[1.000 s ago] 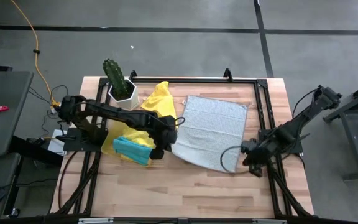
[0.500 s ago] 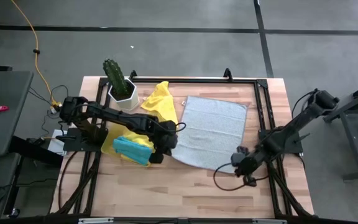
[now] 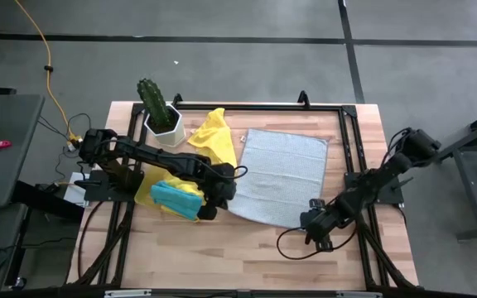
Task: Fold microfiber towels
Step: Fold the gray microfiber towel
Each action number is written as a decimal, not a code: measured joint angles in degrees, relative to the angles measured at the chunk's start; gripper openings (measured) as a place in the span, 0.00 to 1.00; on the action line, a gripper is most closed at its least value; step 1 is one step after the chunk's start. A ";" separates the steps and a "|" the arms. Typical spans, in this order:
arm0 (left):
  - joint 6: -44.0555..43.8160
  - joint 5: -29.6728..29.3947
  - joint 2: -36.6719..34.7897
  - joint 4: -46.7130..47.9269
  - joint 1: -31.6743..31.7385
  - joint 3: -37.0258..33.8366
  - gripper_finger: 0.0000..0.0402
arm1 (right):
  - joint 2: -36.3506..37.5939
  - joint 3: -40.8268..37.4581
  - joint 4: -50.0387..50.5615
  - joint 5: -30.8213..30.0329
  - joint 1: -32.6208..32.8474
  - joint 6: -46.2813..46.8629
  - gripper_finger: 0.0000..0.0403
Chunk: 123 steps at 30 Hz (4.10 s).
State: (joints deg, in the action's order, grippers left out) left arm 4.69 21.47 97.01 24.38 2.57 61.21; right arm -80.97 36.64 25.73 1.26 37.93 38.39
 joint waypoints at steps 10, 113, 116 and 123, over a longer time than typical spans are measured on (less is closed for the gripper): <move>-0.20 0.00 0.00 0.02 0.00 0.00 0.00 | -3.48 0.26 0.83 -2.03 0.07 0.37 0.35; -4.01 -29.80 9.70 -5.34 21.19 10.62 0.00 | 32.92 -6.91 30.39 -27.29 -40.21 20.28 0.00; -4.00 -29.88 9.70 -6.08 21.20 10.62 0.02 | 32.92 -6.91 30.51 -27.60 -40.21 20.56 0.00; -3.87 -29.75 9.70 -7.96 21.20 10.62 0.10 | 32.92 -6.91 30.65 -26.73 -40.21 22.23 0.00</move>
State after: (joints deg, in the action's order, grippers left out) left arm 0.82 -8.27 106.72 16.43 23.77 71.83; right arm -48.05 29.74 56.38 -25.47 -2.28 60.62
